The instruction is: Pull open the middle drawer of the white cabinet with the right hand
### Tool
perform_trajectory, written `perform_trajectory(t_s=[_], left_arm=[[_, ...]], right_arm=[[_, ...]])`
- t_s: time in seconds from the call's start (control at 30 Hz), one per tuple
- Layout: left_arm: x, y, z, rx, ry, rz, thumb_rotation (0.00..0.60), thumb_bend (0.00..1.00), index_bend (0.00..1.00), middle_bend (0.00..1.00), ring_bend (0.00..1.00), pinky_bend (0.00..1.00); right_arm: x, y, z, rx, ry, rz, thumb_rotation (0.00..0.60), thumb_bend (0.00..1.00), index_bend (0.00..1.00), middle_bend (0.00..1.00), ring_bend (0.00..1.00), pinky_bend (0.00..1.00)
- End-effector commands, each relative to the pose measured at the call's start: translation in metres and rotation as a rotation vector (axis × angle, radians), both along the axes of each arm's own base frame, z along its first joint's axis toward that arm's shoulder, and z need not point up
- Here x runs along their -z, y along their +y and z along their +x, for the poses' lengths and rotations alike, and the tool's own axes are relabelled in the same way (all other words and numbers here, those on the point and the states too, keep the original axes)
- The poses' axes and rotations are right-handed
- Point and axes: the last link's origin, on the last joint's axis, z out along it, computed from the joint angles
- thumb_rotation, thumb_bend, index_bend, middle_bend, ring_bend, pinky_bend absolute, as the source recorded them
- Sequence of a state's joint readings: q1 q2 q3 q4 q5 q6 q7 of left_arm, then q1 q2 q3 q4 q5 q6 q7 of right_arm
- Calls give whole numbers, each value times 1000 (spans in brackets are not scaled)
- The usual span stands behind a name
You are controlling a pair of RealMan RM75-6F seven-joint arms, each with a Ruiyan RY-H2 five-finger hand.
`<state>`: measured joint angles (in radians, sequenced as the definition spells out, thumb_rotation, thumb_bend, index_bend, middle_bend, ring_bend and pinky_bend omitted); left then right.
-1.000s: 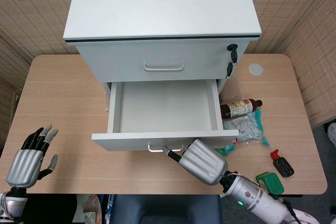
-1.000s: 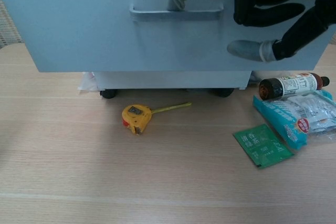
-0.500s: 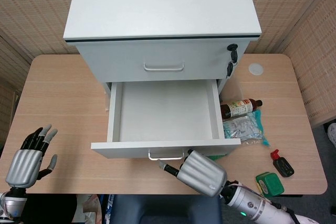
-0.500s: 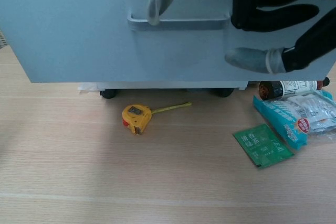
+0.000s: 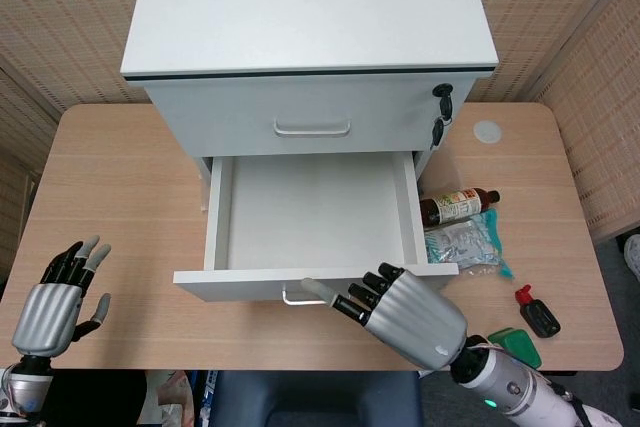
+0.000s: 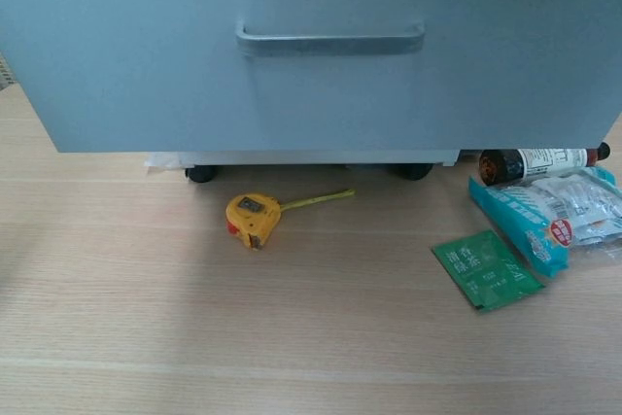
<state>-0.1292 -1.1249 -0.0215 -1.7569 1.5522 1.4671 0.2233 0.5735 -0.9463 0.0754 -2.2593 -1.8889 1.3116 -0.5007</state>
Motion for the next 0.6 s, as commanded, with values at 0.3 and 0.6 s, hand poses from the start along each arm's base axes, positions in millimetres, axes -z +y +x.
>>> perform_trajectory(t_s=[0.3, 0.6], left_arm=[[0, 1, -1, -1, 0, -3, 600, 442, 95, 0, 59, 126], [2, 4, -1, 2, -4, -10, 600, 442, 95, 0, 59, 126]], right_arm=[[-52, -7, -37, 126, -125, -191, 600, 381, 173, 639, 644, 779], [-94, -7, -90, 354, -148, -350, 600, 381, 173, 638, 644, 779]])
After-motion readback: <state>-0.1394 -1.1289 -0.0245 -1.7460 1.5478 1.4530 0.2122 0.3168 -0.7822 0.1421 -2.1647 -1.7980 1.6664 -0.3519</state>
